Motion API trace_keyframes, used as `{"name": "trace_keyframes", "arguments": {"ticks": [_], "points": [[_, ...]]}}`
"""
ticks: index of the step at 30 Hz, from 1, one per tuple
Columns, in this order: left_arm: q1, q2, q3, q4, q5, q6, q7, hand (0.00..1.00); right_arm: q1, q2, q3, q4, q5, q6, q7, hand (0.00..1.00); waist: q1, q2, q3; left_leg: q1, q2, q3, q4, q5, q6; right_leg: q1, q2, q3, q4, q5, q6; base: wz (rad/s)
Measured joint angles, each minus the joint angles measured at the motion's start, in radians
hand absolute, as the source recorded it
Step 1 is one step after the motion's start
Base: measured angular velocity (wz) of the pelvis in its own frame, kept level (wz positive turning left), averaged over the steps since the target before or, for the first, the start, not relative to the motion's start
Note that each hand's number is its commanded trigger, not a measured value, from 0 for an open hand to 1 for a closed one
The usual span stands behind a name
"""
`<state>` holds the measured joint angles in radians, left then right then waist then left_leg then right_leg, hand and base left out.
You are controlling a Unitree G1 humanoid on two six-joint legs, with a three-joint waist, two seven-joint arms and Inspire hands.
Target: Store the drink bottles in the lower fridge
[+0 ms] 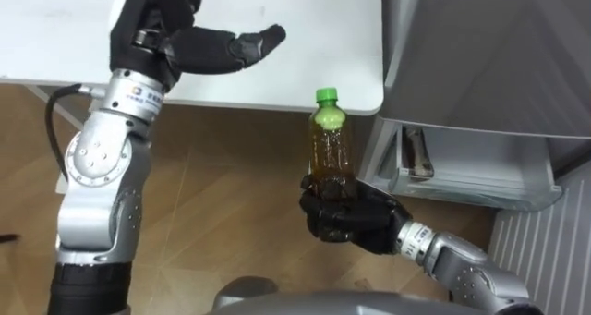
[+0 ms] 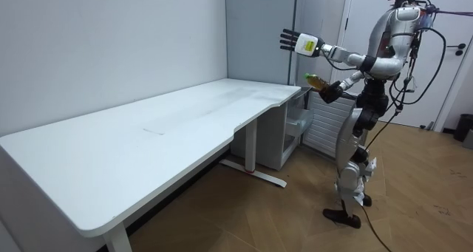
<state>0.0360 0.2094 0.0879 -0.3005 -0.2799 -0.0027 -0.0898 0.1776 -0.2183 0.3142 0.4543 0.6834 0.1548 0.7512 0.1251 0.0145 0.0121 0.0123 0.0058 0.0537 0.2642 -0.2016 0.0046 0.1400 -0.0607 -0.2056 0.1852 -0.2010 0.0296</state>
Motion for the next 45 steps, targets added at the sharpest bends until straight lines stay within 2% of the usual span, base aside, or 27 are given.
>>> {"name": "trace_keyframes", "arguments": {"ticks": [6, 10, 14, 18, 19, 21, 23, 25, 29, 32, 35, 40, 45], "points": [[0.008, 0.001, 0.066, 0.037, -0.001, -0.006, 0.092, 0.0, 0.039, -0.003, -0.042, 0.003, -0.024, 0.0, -0.016, 1.0, 0.021, -0.005, -0.0027, 0.011, -0.001, 0.0, -0.009, 0.001, -0.001, 0.012, 0.0, 0.001, -0.002, 0.0, 0.0, -0.01], [0.031, 0.001, 0.107, 0.139, 0.0, -0.007, 0.172, 0.0, 0.052, -0.003, -0.08, 0.003, -0.046, -0.001, -0.03, 1.0, 0.023, -0.004, -0.0023, 0.016, -0.001, -0.001, -0.012, 0.001, -0.002, 0.018, 0.001, 0.0, -0.01, 0.0, 0.0, 0.0], [0.055, -0.003, 0.14, 0.288, -0.004, -0.016, 0.24, 0.0, 0.066, 0.003, -0.117, 0.003, -0.056, 0.0, -0.046, 1.0, 0.037, 0.002, -0.0001, 0.014, -0.001, 0.001, -0.012, 0.001, -0.002, 0.022, 0.002, 0.0, -0.015, 0.0, 0.0, -0.01], [0.09, -0.009, 0.144, 0.409, -0.044, -0.025, 0.284, 0.0, 0.07, 0.005, -0.143, 0.007, -0.057, 0.001, -0.078, 1.0, 0.042, 0.003, 0.0005, 0.017, -0.001, 0.0, -0.013, 0.001, -0.002, 0.019, 0.001, -0.002, -0.016, 0.0, 0.0, 0.01], [0.097, -0.012, 0.139, 0.472, -0.044, -0.025, 0.293, 0.0, 0.068, 0.004, -0.145, 0.006, -0.057, 0.001, -0.086, 1.0, 0.041, 0.004, -0.0002, 0.016, -0.001, 0.0, -0.013, 0.001, -0.002, 0.02, 0.002, -0.002, -0.016, 0.0, 0.0, 0.04], [0.108, -0.023, 0.124, 0.594, -0.044, -0.024, 0.299, 0.0, 0.066, 0.005, -0.15, 0.006, -0.057, 0.001, -0.088, 1.0, 0.043, 0.002, -0.0005, 0.011, -0.001, 0.0, -0.012, 0.001, -0.002, 0.018, 0.002, -0.008, -0.016, 0.0, 0.0, 0.04], [0.132, -0.04, 0.115, 0.656, -0.044, -0.021, 0.301, 0.0, 0.068, 0.006, -0.15, 0.006, -0.052, 0.001, -0.091, 1.0, 0.042, 0.001, -0.0013, 0.006, -0.001, -0.002, -0.009, 0.001, -0.002, 0.018, 0.002, -0.007, -0.016, 0.0, 0.0, 0.0], [0.164, -0.041, 0.091, 0.706, -0.044, -0.018, 0.301, 0.0, 0.07, 0.011, -0.15, 0.014, -0.032, 0.001, -0.103, 1.0, 0.042, -0.003, -0.0025, 0.001, -0.002, -0.003, -0.007, 0.001, -0.002, 0.016, 0.002, -0.009, -0.017, 0.0, 0.0, 0.02], [0.177, -0.041, 0.057, 0.854, -0.044, -0.006, 0.299, 0.0, 0.067, 0.012, -0.154, 0.062, 0.006, 0.001, -0.147, 1.0, 0.038, -0.007, -0.007, 0.001, -0.002, -0.005, -0.006, 0.001, -0.002, 0.019, 0.001, -0.017, -0.017, 0.0, 0.0, 0.03], [0.184, -0.041, 0.057, 0.97, -0.044, 0.004, 0.297, 0.0, 0.068, 0.01, -0.166, 0.098, 0.018, 0.002, -0.169, 1.0, 0.028, -0.005, -0.0066, 0.004, -0.002, -0.004, -0.012, 0.001, -0.002, 0.023, 0.001, -0.017, -0.018, 0.0, 0.0, 0.0], [0.198, -0.041, 0.051, 1.043, -0.044, 0.03, 0.291, 0.0, 0.066, 0.002, -0.172, 0.139, 0.023, 0.004, -0.192, 1.0, 0.017, -0.001, -0.0057, 0.009, -0.002, -0.003, -0.011, 0.001, -0.003, 0.021, 0.001, -0.017, -0.018, 0.0, 0.0, 0.0], [0.214, -0.041, 0.05, 1.108, -0.044, 0.039, 0.262, 0.0, 0.064, -0.009, -0.181, 0.224, 0.038, 0.004, -0.223, 1.0, 0.014, -0.003, -0.006, -0.001, -0.002, -0.002, -0.007, 0.001, -0.003, 0.018, 0.001, -0.017, -0.021, 0.0, 0.0, 0.0], [0.218, -0.041, 0.045, 1.205, -0.044, 0.044, 0.23, 0.0, 0.064, -0.01, -0.178, 0.352, 0.132, 0.005, -0.252, 1.0, 0.014, -0.012, -0.0072, -0.003, -0.005, 0.003, -0.01, 0.001, -0.003, 0.019, 0.0, -0.013, -0.037, -0.001, 0.0, -0.01]]}}
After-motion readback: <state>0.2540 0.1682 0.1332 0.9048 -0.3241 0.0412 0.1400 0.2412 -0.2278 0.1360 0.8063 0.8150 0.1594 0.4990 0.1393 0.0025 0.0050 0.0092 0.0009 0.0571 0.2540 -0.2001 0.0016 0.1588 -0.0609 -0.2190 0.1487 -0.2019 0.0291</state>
